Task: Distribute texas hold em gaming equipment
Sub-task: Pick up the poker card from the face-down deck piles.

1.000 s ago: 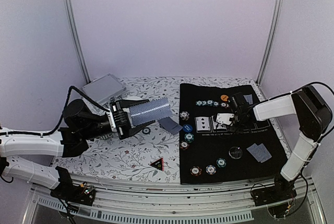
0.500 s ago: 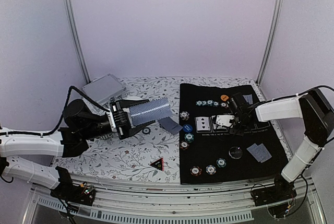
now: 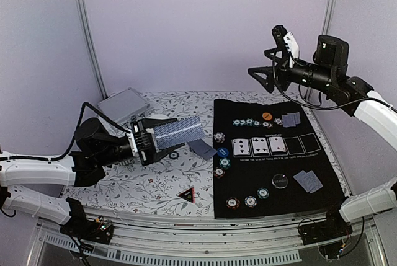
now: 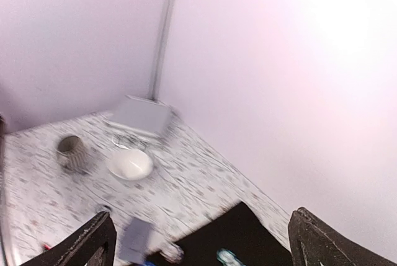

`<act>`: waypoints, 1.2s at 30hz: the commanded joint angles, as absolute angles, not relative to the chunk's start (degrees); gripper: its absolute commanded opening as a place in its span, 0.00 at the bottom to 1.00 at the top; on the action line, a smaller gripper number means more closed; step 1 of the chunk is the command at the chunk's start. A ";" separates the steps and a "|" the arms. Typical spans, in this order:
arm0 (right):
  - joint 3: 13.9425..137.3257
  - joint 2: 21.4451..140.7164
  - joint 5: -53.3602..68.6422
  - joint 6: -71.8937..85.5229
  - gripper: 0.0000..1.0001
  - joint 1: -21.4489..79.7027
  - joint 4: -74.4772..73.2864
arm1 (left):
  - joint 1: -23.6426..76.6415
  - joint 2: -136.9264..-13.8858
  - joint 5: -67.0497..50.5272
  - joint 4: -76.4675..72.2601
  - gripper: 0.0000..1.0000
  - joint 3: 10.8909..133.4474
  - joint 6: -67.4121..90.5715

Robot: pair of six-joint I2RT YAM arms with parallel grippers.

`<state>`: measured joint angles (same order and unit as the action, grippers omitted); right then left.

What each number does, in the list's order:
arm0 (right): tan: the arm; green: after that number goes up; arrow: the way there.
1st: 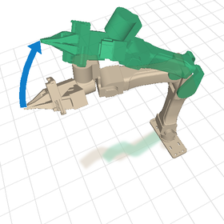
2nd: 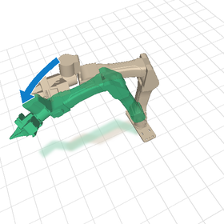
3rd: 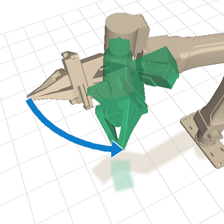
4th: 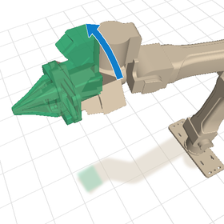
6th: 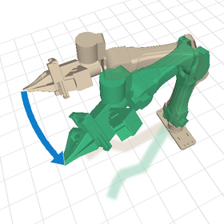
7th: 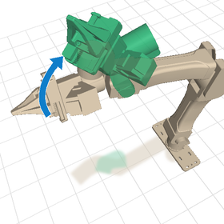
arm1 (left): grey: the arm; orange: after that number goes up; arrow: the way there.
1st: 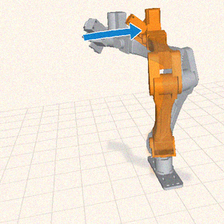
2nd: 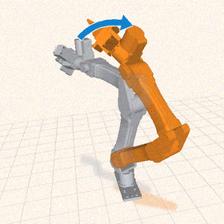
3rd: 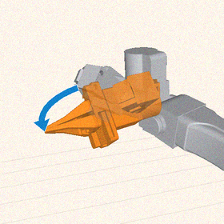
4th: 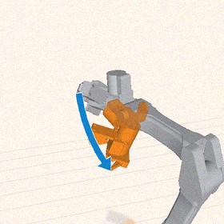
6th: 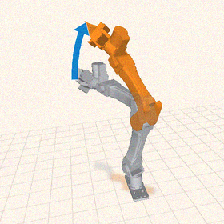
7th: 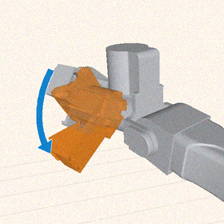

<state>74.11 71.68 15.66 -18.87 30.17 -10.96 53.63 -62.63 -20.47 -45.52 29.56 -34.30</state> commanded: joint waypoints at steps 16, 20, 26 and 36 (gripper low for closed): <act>94.31 97.62 38.82 3.90 0.95 51.36 -25.94 | 54.49 -62.19 -20.12 -47.02 0.57 29.79 -35.16; 94.48 98.94 39.95 3.91 0.84 51.56 -26.18 | 54.49 -62.19 -19.89 -47.03 0.56 29.79 -35.36; 93.92 96.56 37.45 1.21 0.69 51.45 -28.73 | 54.49 -62.05 -19.95 -47.02 0.57 29.80 -35.33; 95.12 94.36 35.93 0.18 0.49 51.19 -32.93 | 54.49 -62.23 -20.00 -47.02 0.57 29.81 -35.16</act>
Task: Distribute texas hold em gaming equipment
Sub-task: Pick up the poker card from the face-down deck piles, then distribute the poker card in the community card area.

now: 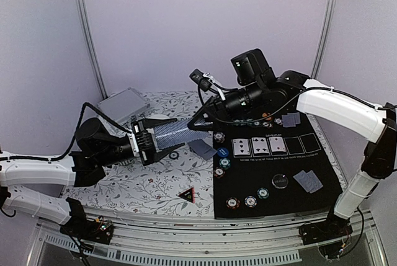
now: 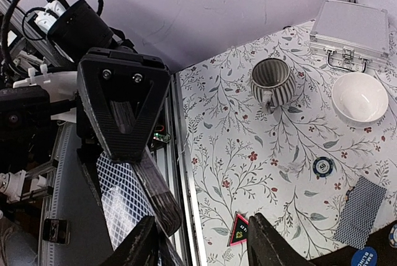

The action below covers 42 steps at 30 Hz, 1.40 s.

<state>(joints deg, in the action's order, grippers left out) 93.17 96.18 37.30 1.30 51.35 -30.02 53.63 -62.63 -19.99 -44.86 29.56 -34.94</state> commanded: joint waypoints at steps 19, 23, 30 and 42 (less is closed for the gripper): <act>98.99 93.75 38.97 -2.96 0.02 50.39 -40.37 | 54.49 -62.33 -20.00 -47.02 0.56 29.88 -35.07; 99.21 92.55 37.72 -3.49 0.02 49.05 -42.78 | 54.49 -62.32 -19.96 -47.02 0.56 29.88 -35.07; 100.42 90.57 38.03 -4.59 0.02 48.29 -45.17 | 54.49 -62.42 -20.04 -46.94 0.57 29.88 -34.98; 84.31 76.86 39.17 13.14 0.01 25.24 -22.68 | 54.49 -62.15 -20.29 -46.89 0.56 29.97 -34.89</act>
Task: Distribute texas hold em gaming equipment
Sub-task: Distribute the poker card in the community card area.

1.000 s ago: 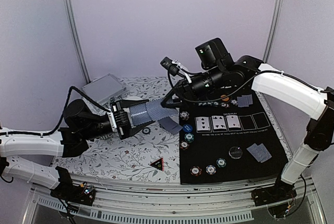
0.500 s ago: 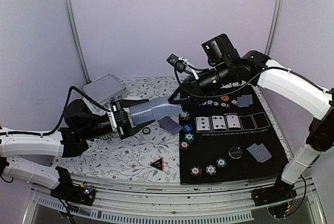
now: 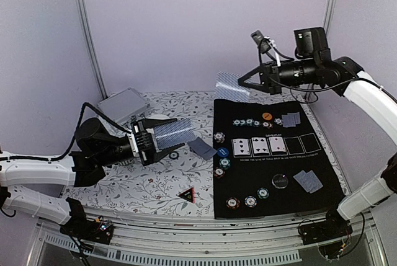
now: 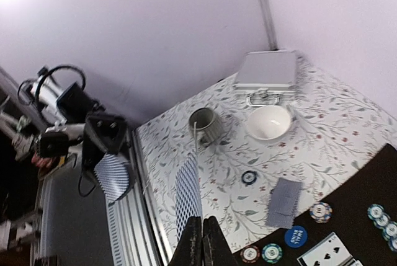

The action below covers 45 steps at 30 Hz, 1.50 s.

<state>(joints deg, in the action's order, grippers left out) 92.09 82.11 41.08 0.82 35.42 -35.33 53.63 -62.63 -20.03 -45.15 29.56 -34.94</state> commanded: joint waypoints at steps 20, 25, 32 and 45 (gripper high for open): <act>35.32 77.03 13.34 40.98 0.01 -6.94 7.16 | 54.84 -61.52 -20.21 -46.41 0.57 30.15 -35.25; 33.80 82.00 12.67 45.61 0.01 -6.96 11.88 | 54.84 -61.54 -20.17 -46.41 0.56 30.15 -35.24; 32.34 88.15 14.05 48.97 0.01 -5.13 16.17 | 54.84 -61.61 -20.39 -46.32 0.56 30.15 -35.18; 27.65 89.59 9.67 59.57 0.02 -2.71 22.41 | 54.84 -61.35 -20.48 -46.15 0.56 30.15 -35.25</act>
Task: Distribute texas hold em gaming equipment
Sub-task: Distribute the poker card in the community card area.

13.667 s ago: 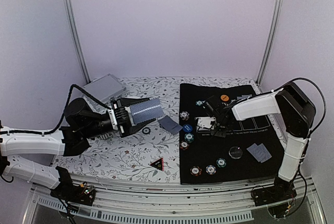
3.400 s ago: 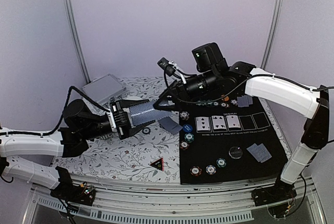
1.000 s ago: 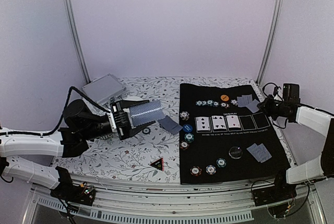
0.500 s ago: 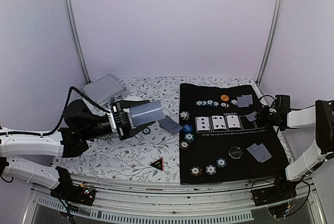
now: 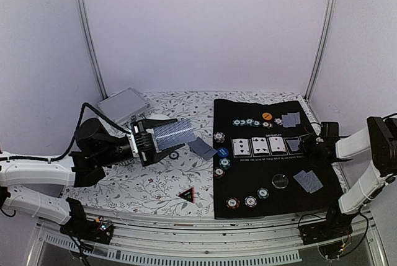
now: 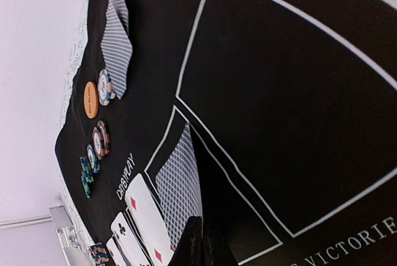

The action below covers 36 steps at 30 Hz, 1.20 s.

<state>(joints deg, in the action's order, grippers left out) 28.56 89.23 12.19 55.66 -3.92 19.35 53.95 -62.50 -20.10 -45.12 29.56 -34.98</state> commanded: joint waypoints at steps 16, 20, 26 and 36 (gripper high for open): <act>29.53 91.14 9.60 60.97 0.02 -2.48 21.16 | 54.93 -61.26 -20.32 -46.06 0.56 30.15 -35.41; 29.86 91.60 9.14 61.54 0.02 -2.54 21.34 | 54.94 -61.18 -20.30 -46.05 0.57 30.15 -35.49; 29.88 91.56 9.60 61.78 0.06 -2.55 20.99 | 54.93 -61.22 -20.22 -45.97 0.57 30.15 -35.60; 27.47 88.35 10.38 64.10 0.31 -2.48 20.49 | 54.93 -61.35 -20.21 -45.97 0.56 30.15 -35.60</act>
